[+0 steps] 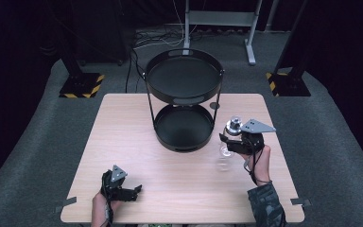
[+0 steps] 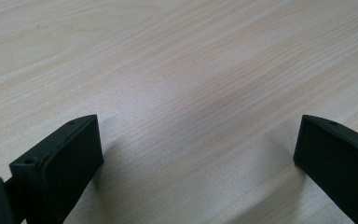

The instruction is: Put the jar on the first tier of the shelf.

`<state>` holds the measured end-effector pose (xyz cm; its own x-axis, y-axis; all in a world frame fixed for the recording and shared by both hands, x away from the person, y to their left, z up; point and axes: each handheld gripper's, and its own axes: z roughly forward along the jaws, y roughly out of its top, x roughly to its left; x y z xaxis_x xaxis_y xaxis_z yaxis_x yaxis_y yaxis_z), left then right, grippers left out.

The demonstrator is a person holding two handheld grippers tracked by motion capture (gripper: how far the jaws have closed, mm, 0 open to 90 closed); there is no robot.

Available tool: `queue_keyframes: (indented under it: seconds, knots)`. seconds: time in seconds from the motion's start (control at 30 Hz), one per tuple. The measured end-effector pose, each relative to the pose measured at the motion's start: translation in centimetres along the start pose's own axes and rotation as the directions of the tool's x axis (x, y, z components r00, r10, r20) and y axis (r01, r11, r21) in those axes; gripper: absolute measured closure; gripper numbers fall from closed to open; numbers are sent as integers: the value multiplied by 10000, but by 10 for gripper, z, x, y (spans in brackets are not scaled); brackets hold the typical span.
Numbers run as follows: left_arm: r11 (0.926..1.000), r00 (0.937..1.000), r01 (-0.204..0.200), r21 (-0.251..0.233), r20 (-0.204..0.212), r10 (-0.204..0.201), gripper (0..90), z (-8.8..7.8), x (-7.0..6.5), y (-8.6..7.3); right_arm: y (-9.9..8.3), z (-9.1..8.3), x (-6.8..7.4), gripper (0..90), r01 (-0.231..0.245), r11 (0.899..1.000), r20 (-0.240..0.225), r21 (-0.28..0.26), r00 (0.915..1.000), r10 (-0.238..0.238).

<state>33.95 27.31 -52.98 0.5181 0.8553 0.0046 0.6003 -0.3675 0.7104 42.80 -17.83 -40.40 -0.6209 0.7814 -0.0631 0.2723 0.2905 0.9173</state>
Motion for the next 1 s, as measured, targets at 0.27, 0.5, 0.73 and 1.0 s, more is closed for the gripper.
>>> queue_keyframes:
  seconds: [0.27, 0.5, 0.73, 1.0]
  knots:
    - [10000, 10000, 0, 7, -2, 0, 8, 0, 0, 0, 8, 6, 2, 306, 112, 9999, -149, 32, 9998, -112]
    - [10000, 10000, -3, -4, -4, 3, 9, 0, 0, 0, 12, 12, 5, 306, 139, 9999, -237, 14, 9996, -139]
    - [10000, 10000, -9, 1, -19, 9, 8, 0, 0, 0, 15, 17, 5, 306, 155, 9999, -312, 37, 9994, -154]
    - [10000, 10000, -5, -3, -8, 5, 9, 0, 0, 0, 18, 23, 5, 306, 68, 10000, -376, -25, 9993, -68]
